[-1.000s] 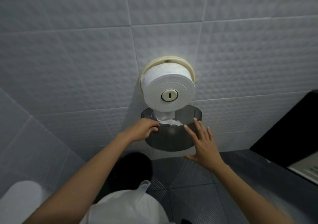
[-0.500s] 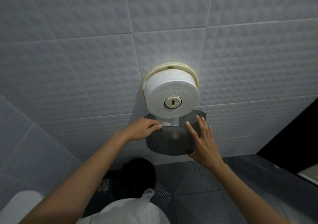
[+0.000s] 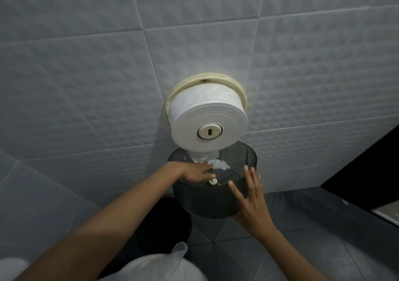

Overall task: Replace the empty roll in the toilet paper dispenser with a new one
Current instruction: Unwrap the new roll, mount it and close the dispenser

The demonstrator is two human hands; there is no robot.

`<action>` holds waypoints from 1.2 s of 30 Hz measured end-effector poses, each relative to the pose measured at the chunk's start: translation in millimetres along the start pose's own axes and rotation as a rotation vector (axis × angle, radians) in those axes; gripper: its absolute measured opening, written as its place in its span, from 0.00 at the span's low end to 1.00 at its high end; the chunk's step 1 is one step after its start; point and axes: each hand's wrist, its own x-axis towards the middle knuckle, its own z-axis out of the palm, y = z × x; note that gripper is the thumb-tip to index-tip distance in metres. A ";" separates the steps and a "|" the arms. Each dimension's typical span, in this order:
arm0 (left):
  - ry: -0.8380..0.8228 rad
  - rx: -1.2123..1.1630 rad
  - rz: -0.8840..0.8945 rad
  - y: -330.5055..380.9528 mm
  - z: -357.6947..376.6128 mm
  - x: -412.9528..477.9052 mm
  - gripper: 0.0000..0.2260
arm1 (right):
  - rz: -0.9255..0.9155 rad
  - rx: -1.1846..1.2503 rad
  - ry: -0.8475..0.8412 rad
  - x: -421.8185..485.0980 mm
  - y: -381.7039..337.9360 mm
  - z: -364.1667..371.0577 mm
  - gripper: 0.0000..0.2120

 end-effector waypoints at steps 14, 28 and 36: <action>-0.217 0.148 -0.140 -11.9 -0.6 89.1 0.38 | -0.047 0.002 0.019 9.1 4.5 3.2 0.59; -0.052 0.018 -0.258 -16.3 17.9 117.8 0.41 | -0.071 0.007 0.063 2.0 7.6 11.5 0.53; -0.059 0.022 -0.298 -19.5 17.4 122.8 0.42 | -0.059 0.022 0.073 1.7 8.0 12.4 0.45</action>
